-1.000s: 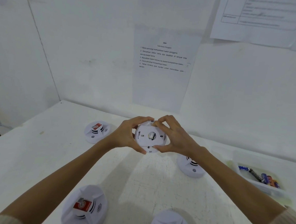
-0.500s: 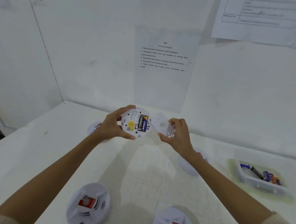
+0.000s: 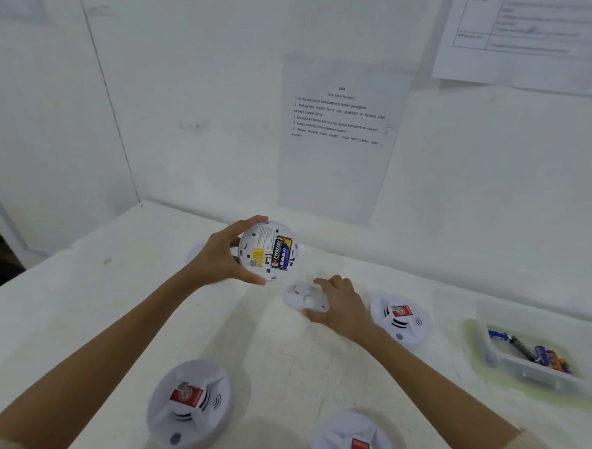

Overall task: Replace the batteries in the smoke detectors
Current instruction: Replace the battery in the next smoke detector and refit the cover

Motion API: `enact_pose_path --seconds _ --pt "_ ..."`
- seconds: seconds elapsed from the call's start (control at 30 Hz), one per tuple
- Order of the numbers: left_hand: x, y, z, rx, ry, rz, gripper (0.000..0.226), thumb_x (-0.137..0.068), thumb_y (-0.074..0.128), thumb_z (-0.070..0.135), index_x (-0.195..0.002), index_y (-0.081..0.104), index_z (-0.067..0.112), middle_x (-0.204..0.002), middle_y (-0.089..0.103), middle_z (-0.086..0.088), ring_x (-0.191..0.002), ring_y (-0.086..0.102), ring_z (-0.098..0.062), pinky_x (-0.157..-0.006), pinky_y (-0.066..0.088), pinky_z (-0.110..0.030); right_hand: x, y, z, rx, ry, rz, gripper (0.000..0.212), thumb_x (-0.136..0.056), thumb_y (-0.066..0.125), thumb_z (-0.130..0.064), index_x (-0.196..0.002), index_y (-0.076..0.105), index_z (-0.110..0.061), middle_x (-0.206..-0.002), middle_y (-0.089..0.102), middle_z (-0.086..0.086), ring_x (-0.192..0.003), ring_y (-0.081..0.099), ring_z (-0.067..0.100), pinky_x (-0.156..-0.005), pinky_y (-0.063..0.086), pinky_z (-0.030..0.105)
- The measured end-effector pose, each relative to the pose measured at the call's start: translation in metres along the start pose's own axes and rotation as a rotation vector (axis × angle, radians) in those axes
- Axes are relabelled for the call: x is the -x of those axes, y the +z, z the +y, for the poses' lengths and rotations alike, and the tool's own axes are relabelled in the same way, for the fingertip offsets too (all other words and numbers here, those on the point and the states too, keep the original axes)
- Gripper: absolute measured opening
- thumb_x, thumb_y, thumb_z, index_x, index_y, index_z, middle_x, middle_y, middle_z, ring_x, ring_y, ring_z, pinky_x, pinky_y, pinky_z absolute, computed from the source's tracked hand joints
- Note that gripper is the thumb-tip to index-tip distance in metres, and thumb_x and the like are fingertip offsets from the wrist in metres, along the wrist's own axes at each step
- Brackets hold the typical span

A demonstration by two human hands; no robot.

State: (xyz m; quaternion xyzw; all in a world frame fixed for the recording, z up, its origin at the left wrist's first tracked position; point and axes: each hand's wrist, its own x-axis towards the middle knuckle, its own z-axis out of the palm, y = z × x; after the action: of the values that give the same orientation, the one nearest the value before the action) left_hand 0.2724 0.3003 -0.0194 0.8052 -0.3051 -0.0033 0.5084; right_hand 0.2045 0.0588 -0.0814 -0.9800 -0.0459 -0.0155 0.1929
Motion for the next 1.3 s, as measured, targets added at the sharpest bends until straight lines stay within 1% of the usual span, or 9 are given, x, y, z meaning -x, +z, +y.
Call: enact_pose_path --seconds 0.13,0.3,0.37,0.43,0.6,0.83,1.0,1.13,1.3 --pt "-0.003 0.006 0.005 0.037 -0.004 -0.013 0.091 -0.038 0.087 0.04 -0.117 0.046 0.059 -0.122 0.055 0.021 -0.108 0.054 0.0 -0.071 0.054 -0.018 0.002 -0.025 -0.012 -0.27 -0.086 0.173 0.062 -0.091 0.054 -0.035 -0.144 0.026 -0.018 -0.135 0.043 0.004 -0.121 0.04 0.019 -0.095 0.033 0.026" --pt "-0.01 0.023 0.021 0.045 0.049 -0.041 0.096 -0.049 0.092 0.013 -0.131 0.044 0.026 -0.127 0.052 0.009 -0.11 0.053 0.001 -0.074 0.056 -0.022 0.017 -0.069 -0.03 -0.58 -0.211 0.195 0.068 -0.086 0.063 -0.028 -0.144 0.029 -0.021 -0.138 0.04 -0.006 -0.12 0.043 0.006 -0.092 0.041 0.022" --pt "-0.012 0.031 0.03 0.049 0.076 -0.051 0.096 -0.051 0.09 0.008 -0.133 0.043 0.022 -0.128 0.051 0.009 -0.111 0.053 0.0 -0.074 0.056 -0.022 0.024 -0.08 -0.027 -0.58 -0.235 0.191 0.078 -0.077 0.074 -0.025 -0.143 0.032 -0.019 -0.139 0.039 -0.004 -0.122 0.042 0.008 -0.094 0.043 0.022" --pt "-0.013 0.04 0.041 0.051 0.103 -0.074 0.098 -0.049 0.092 0.016 -0.133 0.042 0.024 -0.129 0.051 0.007 -0.112 0.053 -0.002 -0.074 0.055 -0.02 0.035 -0.089 -0.019 -0.562 -0.248 0.214 0.086 -0.07 0.08 -0.023 -0.142 0.034 -0.019 -0.138 0.038 -0.006 -0.123 0.041 0.007 -0.095 0.043 0.018" --pt "-0.014 0.071 0.08 0.143 0.096 -0.151 0.098 -0.04 0.087 0.032 -0.129 0.045 0.033 -0.127 0.053 0.013 -0.11 0.054 -0.002 -0.075 0.056 -0.022 0.073 -0.108 0.006 -0.507 -0.228 0.321 0.084 -0.067 0.082 -0.019 -0.139 0.039 -0.018 -0.133 0.041 -0.007 -0.117 0.044 0.004 -0.088 0.042 0.005" --pt "-0.017 0.136 0.121 0.192 0.155 -0.311 0.099 -0.047 0.092 0.007 -0.132 0.046 0.029 -0.13 0.053 0.008 -0.116 0.054 -0.016 -0.078 0.057 -0.028 0.147 -0.127 0.044 -0.542 -0.083 0.472 0.081 -0.064 0.083 -0.014 -0.134 0.045 -0.022 -0.129 0.046 -0.009 -0.115 0.047 0.002 -0.086 0.045 0.007" --pt "-0.011 0.188 0.144 0.243 0.187 -0.439 0.1 -0.046 0.092 0.006 -0.131 0.047 0.031 -0.131 0.051 0.011 -0.114 0.053 -0.007 -0.076 0.057 -0.027 0.207 -0.132 0.069 -0.422 0.064 0.548 0.085 -0.061 0.084 -0.023 -0.133 0.04 -0.032 -0.12 0.035 -0.035 -0.115 0.042 0.004 -0.084 0.04 0.002" --pt "-0.006 0.226 0.159 0.24 0.231 -0.535 0.1 -0.045 0.093 0.009 -0.13 0.046 0.032 -0.132 0.051 0.012 -0.113 0.052 -0.002 -0.075 0.055 -0.02 0.247 -0.128 0.087 -0.376 0.135 0.614 0.085 -0.059 0.086 -0.024 -0.132 0.044 -0.03 -0.124 0.04 -0.03 -0.115 0.044 0.006 -0.082 0.04 0.002" --pt "0.004 0.259 0.166 0.258 0.256 -0.606 0.1 -0.045 0.092 0.008 -0.13 0.046 0.033 -0.131 0.05 0.013 -0.113 0.051 0.0 -0.072 0.055 -0.019 0.283 -0.121 0.101 -0.363 0.227 0.626 0.084 -0.061 0.085 -0.027 -0.132 0.042 -0.035 -0.135 0.043 -0.018 -0.117 0.042 0.003 -0.081 0.049 0.015"
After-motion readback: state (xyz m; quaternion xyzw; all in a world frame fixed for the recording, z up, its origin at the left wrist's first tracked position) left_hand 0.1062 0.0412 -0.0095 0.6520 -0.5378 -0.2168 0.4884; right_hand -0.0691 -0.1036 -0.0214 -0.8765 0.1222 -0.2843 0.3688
